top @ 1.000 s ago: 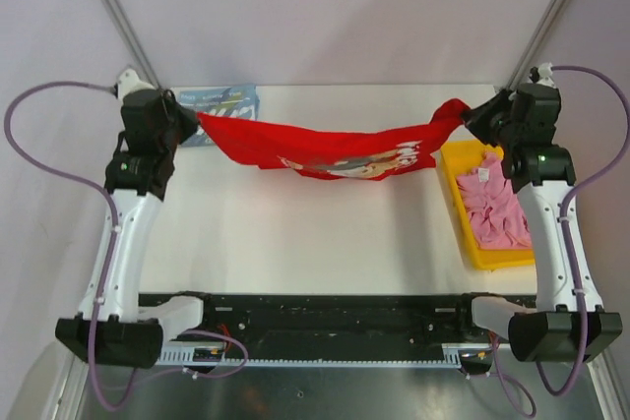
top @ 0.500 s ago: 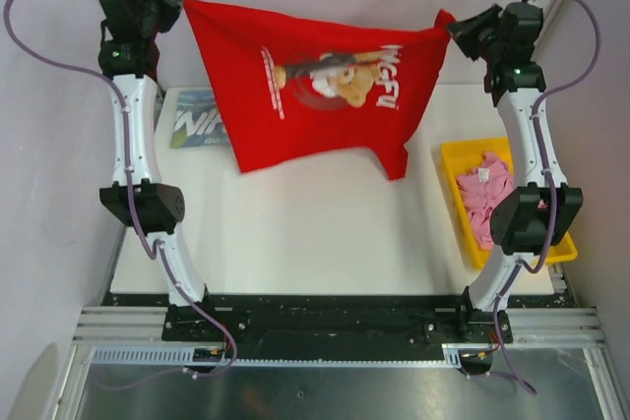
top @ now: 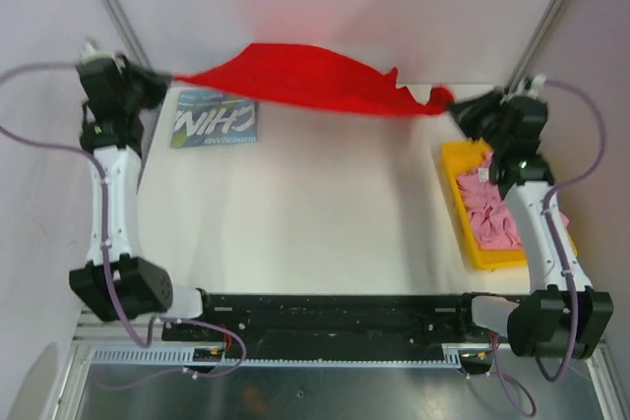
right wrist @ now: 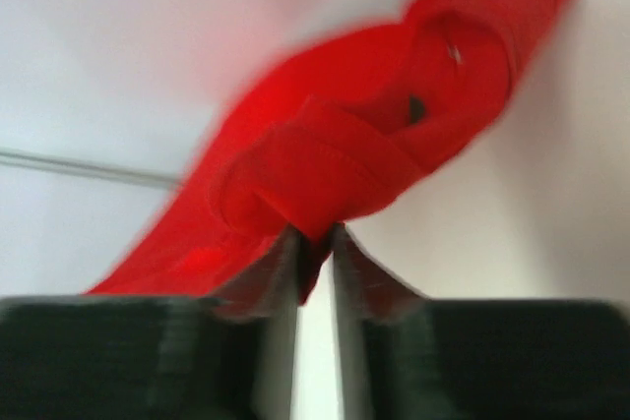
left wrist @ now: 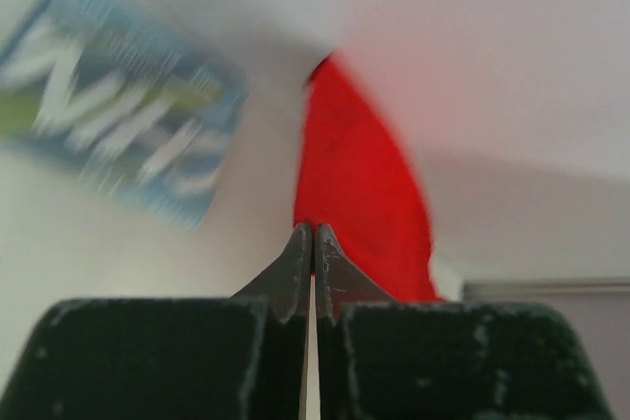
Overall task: Fold and stack the t-shirts
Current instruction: Flatten out the tshirt
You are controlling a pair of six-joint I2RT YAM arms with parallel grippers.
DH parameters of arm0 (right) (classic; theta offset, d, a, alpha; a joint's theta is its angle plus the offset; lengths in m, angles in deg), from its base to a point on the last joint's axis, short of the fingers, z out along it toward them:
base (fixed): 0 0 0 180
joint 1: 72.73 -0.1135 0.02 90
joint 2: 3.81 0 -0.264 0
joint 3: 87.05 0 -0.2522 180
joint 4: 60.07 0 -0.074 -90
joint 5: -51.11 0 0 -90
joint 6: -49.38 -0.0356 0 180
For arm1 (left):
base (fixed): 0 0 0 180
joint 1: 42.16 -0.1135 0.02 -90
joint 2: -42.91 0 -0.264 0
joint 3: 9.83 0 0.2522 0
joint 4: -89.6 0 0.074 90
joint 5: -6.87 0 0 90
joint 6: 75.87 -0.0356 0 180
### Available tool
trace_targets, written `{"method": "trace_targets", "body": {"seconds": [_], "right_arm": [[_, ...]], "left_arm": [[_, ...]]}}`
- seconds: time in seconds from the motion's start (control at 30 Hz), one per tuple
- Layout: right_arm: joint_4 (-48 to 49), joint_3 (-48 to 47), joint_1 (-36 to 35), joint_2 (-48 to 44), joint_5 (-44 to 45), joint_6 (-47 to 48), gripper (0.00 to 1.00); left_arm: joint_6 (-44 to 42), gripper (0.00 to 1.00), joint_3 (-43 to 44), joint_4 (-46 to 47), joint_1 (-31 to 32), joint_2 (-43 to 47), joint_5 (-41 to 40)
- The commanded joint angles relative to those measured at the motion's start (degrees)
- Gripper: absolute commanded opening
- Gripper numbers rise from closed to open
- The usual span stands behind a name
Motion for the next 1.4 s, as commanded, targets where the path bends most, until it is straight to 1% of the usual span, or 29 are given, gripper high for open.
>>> {"method": "trace_targets", "body": {"seconds": [0.0, 0.03, 0.1, 0.17, 0.27, 0.37, 0.43, 0.57, 0.77, 1.0, 1.1, 1.37], "right_arm": [[-9.25, 20.28, -2.91, -4.67, -1.79, 1.69, 0.42], [-11.05, 23.34, -4.04, -5.84, -1.95, 2.82, 0.53], [-15.22, 27.85, -5.80, -8.07, -1.19, 5.30, 0.66], [-19.01, 29.27, -7.63, -10.08, 1.15, 7.45, 0.72], [-21.26, 29.35, -9.81, -12.59, 4.63, 8.92, 0.75], [-21.59, 27.68, -12.75, -11.15, 8.02, 10.24, 0.74], [-19.79, 25.97, -15.08, -8.24, 9.94, 11.68, 0.72], [-16.80, 18.76, -19.48, 2.83, 16.67, 16.35, 0.65], [-14.28, 7.78, -20.33, 18.01, 20.08, 21.16, 0.60], [-14.28, -2.07, -20.75, 31.37, 21.37, 25.30, 0.57], [-14.75, -4.16, -21.18, 34.59, 20.76, 26.18, 0.56], [-15.59, -4.47, -22.42, 38.31, 23.16, 27.06, 0.53]], "left_arm": [[-2.59, 0.00, -27.75, -1.11, -0.82, 6.91, -1.56], [-2.48, 0.00, -33.81, -0.48, -0.85, 8.06, -1.10], [-2.47, 0.00, -43.95, 1.03, -1.02, 8.77, -0.51], [-3.11, 0.00, -50.29, 1.99, -1.22, 7.88, -0.03], [-3.67, 0.00, -55.09, 2.49, -1.24, 6.78, -0.04], [-4.11, 0.00, -56.24, 2.57, -1.29, 6.99, -0.84], [-4.70, 0.00, -55.74, 2.36, -1.50, 7.43, -2.00], [-5.38, 0.00, -53.60, 0.49, -3.10, 8.17, -5.16], [-7.49, 0.00, -48.48, -4.03, -8.15, 8.10, -12.92], [-7.22, 0.00, -48.31, -4.50, -8.73, 6.93, -14.55], [-7.29, 0.00, -47.85, -4.51, -8.76, 6.75, -14.12], [-7.44, 0.00, -47.96, -4.41, -8.73, 6.55, -13.02]]}}
